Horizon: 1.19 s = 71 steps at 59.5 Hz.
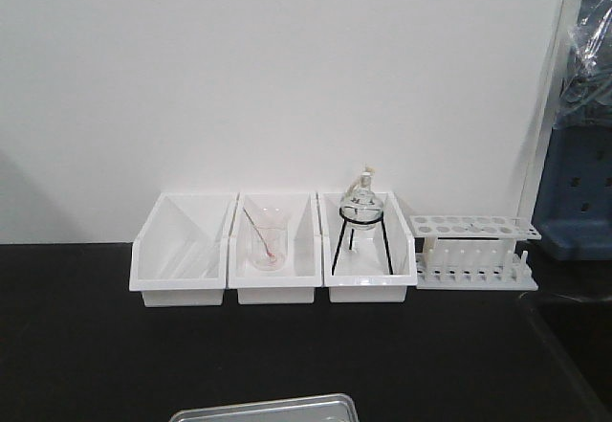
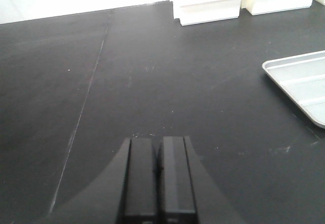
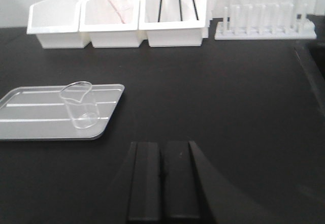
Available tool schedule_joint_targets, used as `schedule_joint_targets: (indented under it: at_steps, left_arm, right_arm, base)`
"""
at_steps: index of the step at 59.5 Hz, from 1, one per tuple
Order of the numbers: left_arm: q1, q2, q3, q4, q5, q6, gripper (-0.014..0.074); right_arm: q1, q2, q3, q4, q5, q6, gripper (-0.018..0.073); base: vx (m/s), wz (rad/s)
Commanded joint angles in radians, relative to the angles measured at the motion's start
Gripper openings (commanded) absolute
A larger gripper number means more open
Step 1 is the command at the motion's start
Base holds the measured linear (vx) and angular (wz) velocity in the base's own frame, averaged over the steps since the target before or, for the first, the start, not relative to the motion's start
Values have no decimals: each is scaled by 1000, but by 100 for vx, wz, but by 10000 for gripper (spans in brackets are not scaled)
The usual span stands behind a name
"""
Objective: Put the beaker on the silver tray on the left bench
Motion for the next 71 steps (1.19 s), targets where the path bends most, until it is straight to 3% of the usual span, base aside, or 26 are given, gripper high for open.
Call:
schedule_joint_targets:
  at_steps: [1, 9, 18, 30, 71]
  left_arm:
    - [-6, -7, 20, -3, -75, -2, 1]
    - [-6, -7, 20, -3, -75, -2, 1]
    - [-6, -7, 20, -3, -75, -2, 1]
    - [-6, -7, 20, -3, -75, -2, 1]
    - [-6, -7, 20, -3, -75, -2, 1]
  right_arm:
    - [-85, -57, 24, 79, -94, -56, -11]
    - [-231, -47, 24, 141, -95, -179, -11]
    - [-285, -47, 24, 175, -121, -319, -11]
    - [-283, -52, 24, 178, -121, -277, -11]
    - [-283, -52, 24, 178, -121, -278, -11]
  base:
    - [0, 0]
    - [0, 0]
    - [0, 0]
    - [0, 0]
    - [0, 0]
